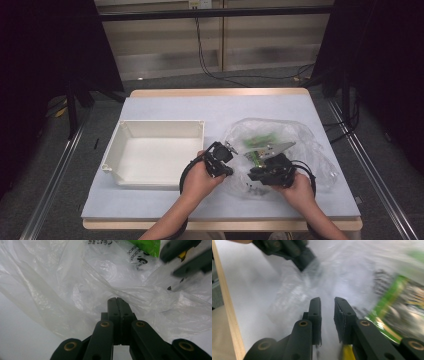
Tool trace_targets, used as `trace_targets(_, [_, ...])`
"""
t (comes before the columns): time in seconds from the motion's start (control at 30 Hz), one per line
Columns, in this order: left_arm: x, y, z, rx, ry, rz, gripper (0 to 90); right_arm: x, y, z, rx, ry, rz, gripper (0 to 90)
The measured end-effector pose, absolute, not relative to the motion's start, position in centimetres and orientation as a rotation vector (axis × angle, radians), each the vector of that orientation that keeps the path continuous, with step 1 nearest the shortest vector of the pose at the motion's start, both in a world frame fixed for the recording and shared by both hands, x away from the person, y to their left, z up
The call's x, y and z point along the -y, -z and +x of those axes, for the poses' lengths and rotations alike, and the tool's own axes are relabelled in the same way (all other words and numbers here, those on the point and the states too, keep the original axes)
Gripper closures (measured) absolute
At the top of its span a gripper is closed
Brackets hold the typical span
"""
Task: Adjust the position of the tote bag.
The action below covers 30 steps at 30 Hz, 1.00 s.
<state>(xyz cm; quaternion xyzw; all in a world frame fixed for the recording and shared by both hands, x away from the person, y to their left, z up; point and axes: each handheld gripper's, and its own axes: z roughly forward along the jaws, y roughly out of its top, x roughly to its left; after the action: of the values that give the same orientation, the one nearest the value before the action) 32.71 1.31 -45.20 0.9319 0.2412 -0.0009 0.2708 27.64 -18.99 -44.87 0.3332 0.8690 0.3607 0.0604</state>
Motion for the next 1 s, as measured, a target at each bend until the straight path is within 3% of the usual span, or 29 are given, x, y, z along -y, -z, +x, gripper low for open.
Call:
trace_targets(0.3, [-1.3, 45.7, 32.6, -0.641, 0.018, 2.511, 89.8, 17.1, 46.0, 27.3, -2.678, -1.081, 0.979, 81.1])
trace_targets(0.43, [-1.9, 44.4, 32.9, -0.645, 0.037, 2.472, 82.4, 16.9, 46.3, 27.4, -2.681, -1.062, 0.985, 83.4])
trace_targets(0.73, [-2.4, 42.0, 32.6, -0.680, 0.081, 2.314, 89.0, 16.9, 46.7, 27.2, -2.677, -1.081, 1.008, 86.8])
trace_targets(1.0, [-0.8, 43.3, 31.7, -0.578, 0.044, 2.392, 90.0, 19.1, 45.1, 27.6, -2.621, -1.095, 1.072, 90.0])
